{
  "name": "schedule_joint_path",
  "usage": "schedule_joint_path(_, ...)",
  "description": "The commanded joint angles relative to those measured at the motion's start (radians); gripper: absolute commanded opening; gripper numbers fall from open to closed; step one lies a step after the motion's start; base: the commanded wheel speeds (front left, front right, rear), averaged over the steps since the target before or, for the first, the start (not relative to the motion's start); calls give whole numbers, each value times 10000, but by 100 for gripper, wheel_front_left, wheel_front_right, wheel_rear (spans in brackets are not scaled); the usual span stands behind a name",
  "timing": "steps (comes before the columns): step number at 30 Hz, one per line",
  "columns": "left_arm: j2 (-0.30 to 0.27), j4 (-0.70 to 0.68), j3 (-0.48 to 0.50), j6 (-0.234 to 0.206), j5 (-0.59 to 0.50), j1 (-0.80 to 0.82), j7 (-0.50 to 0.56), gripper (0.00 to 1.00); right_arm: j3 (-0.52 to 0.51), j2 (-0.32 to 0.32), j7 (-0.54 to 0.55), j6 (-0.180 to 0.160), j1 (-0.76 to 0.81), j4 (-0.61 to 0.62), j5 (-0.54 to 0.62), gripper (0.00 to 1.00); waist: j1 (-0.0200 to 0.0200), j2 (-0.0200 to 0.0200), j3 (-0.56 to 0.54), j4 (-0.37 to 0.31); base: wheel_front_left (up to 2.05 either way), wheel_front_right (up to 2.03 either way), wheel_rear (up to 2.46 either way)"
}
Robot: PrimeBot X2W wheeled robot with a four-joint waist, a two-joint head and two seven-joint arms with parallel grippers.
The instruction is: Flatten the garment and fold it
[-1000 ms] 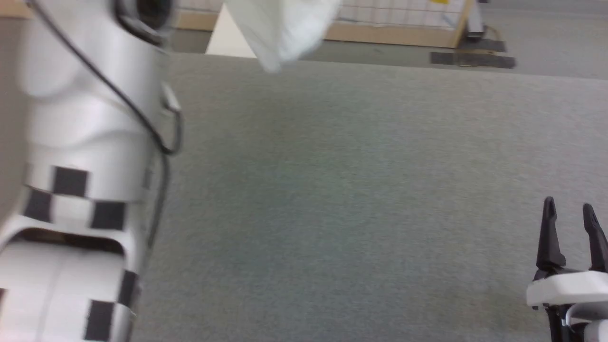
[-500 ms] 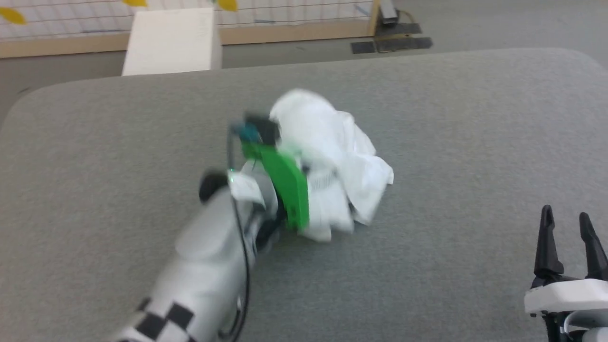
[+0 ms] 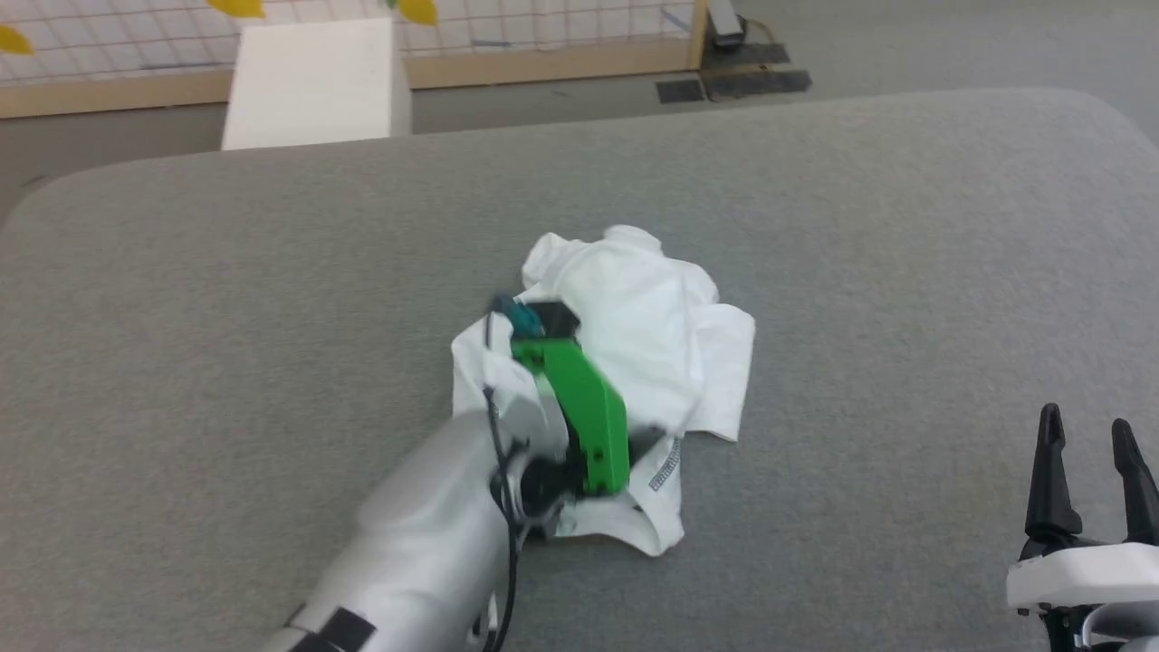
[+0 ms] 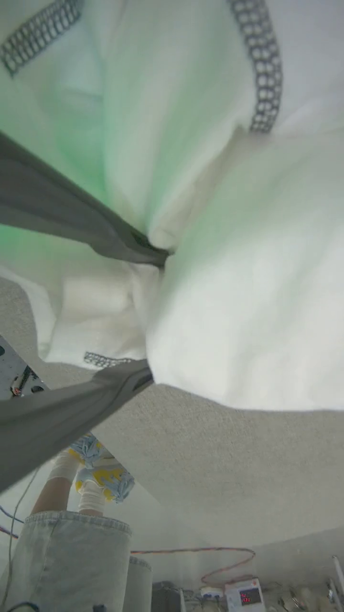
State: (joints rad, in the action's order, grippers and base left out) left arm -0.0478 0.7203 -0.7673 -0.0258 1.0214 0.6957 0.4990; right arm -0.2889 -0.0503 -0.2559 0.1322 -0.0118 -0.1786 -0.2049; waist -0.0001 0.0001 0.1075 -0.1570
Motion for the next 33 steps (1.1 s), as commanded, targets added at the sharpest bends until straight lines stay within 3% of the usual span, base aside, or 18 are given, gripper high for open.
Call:
schedule_joint_path(1, -25, -237, 330, 78, 401, 305, 9, 100, 4, 1, -58, -15, 123, 23, 6, 100, 1, -1, -324, 448, 0, 0, 0)
schedule_joint_path(7, -315, -1484, 1726, 334, 1528, 750, -242, 100, -30, 1, -58, -15, 235, 52, 59, 100, 1, -1, -709, 1247, 0, 0, 0)
schedule_joint_path(12, -1272, -2526, 2949, 243, 939, 758, -2698, 100, 131, 1, -59, -15, 211, 56, 50, 100, 1, -1, -913, 1743, 0, 0, 0)
schedule_joint_path(14, -1639, -2829, 3386, 429, 676, 465, -3824, 100, 210, 1, -59, -15, 184, 58, 21, 100, 1, -1, -968, 1876, 0, 0, 0)
schedule_joint_path(18, -2481, -3162, 3969, 249, -269, -495, -5976, 100, 374, 1, -59, -15, 177, 64, 49, 100, 1, -1, -1043, 2080, 0, 0, 0)
schedule_joint_path(20, -2811, -3338, 4196, 85, -629, -1100, -6814, 100, 418, 1, -59, -15, 187, 59, 49, 100, 1, -1, -1058, 2166, 0, 0, 0)
schedule_joint_path(24, -3417, -3735, 4322, -403, -1630, -2341, -7443, 100, 637, 1, -59, -15, 227, -23, 40, 100, 1, -1, -1029, 2279, 0, 0, 0)
schedule_joint_path(29, -3467, -4556, 4867, -885, -2708, -3852, -7597, 100, 871, 1, -56, -15, 177, -282, 24, 100, 1, -1, -953, 2319, 0, 0, 0)
schedule_joint_path(33, -2984, -5396, 5438, -933, -3862, -5081, -7604, 100, 1107, 1, 206, -15, 79, -490, -9, 100, 1, -1, -894, 2283, 0, 0, 0)
